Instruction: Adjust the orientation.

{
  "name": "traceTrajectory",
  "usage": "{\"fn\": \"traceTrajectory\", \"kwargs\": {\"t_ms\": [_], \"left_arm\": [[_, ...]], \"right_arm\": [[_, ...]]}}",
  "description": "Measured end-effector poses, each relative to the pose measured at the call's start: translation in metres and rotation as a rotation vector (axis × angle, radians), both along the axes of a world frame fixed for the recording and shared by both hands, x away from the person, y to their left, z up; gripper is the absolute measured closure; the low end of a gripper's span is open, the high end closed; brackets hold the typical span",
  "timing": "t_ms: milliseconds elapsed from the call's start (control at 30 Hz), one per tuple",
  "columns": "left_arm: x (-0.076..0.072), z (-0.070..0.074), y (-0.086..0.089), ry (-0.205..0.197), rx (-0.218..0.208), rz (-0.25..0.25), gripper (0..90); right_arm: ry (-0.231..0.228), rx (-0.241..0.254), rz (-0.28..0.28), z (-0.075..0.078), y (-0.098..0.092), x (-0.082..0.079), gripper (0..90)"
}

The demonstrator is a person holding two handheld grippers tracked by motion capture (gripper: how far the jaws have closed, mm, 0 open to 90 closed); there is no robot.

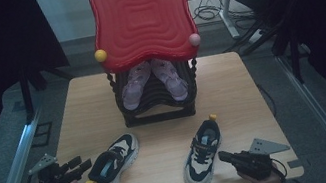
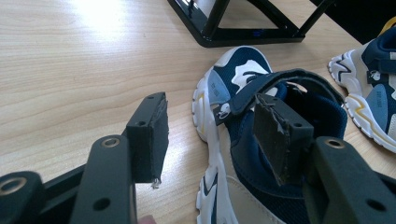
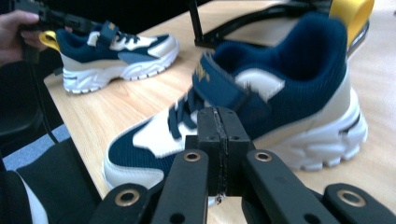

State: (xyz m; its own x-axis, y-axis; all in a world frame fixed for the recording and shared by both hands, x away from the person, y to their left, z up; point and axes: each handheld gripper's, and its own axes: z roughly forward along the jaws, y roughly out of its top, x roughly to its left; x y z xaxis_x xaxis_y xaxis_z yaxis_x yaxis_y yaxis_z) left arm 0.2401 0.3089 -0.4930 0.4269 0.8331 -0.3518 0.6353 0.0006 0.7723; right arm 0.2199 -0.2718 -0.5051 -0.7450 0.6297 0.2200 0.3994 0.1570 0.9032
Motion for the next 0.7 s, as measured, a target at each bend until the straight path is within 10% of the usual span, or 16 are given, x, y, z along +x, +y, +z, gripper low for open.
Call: {"fn": "traceTrajectory", "kwargs": {"t_ms": [700], "left_arm": [[-0.003, -0.002, 0.001, 0.009, 0.010, 0.004, 45.5]], "right_arm": [[0.022, -0.065, 0.080, -0.017, 0.010, 0.000, 88.9]]}}
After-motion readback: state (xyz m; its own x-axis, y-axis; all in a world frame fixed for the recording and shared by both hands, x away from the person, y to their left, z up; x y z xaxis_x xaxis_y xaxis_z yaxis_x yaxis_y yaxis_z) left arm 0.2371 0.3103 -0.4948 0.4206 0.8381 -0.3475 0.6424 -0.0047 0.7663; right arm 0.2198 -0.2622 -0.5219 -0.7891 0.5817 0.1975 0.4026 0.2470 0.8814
